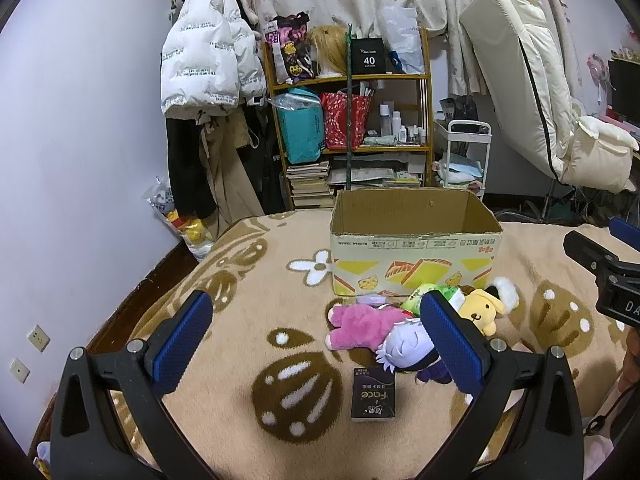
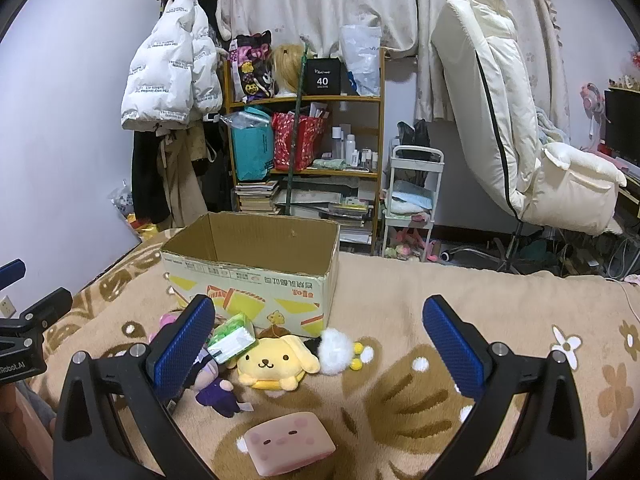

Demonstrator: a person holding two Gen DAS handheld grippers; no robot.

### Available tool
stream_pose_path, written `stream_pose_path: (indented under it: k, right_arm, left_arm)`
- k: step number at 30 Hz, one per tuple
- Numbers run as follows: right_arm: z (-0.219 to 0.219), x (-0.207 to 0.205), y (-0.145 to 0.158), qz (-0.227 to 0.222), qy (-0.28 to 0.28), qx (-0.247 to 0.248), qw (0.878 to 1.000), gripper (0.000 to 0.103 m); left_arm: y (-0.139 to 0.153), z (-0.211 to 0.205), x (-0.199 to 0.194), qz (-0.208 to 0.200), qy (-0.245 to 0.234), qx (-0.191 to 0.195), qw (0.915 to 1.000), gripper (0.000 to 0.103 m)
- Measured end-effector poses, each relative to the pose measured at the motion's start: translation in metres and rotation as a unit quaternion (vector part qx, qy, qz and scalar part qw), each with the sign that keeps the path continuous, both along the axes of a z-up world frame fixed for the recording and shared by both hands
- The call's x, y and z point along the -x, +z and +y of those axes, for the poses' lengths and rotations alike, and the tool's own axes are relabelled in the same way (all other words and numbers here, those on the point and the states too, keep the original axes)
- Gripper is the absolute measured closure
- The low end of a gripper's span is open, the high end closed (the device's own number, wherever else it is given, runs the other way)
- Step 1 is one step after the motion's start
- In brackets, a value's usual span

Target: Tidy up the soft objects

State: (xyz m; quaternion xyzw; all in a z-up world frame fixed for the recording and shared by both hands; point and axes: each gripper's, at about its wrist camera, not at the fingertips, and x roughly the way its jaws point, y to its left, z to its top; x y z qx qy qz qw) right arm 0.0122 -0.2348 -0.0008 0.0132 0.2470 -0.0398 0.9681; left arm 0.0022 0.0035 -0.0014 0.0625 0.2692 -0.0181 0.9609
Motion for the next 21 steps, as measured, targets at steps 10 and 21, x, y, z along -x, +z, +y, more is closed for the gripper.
stream_pose_path:
  k: [10, 21]
  right_arm:
    - [0.001, -0.007, -0.002, 0.015, 0.003, -0.001, 1.000, 0.000]
    - [0.003, -0.012, -0.005, 0.031, 0.004, 0.001, 1.000, 0.000]
  left_arm:
    - [-0.009, -0.003, -0.017, 0.030, -0.005, -0.001, 0.9995, 0.001]
    - [-0.025, -0.021, -0.039, 0.054, -0.016, -0.012, 0.9983, 0.001]
